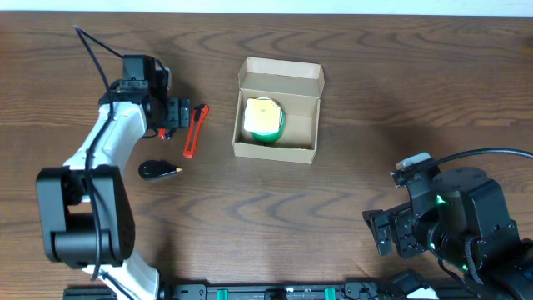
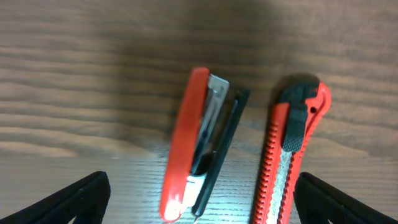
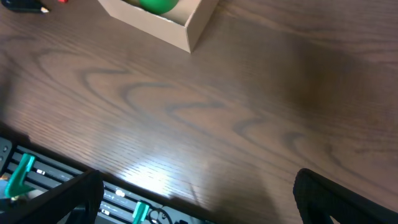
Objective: Pack container
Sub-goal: 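Reach the left gripper to the red stapler and grasp it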
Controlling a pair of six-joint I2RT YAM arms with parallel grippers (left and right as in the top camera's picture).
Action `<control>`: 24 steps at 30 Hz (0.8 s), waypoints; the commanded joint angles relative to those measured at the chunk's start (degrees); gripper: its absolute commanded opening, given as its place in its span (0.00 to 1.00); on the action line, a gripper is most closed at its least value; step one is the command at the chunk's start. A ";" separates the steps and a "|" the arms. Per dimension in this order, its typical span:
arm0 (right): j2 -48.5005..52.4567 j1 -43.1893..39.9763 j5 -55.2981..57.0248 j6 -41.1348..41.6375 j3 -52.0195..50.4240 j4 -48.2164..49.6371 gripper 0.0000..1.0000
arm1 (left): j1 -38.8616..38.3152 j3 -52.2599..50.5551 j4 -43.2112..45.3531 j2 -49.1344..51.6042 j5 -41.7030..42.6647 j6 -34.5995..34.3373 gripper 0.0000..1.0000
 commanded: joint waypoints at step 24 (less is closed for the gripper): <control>-0.02 -0.42 0.52 -0.96 0.04 -0.07 0.99 | 0.22 1.25 2.54 7.61 -1.88 1.75 0.93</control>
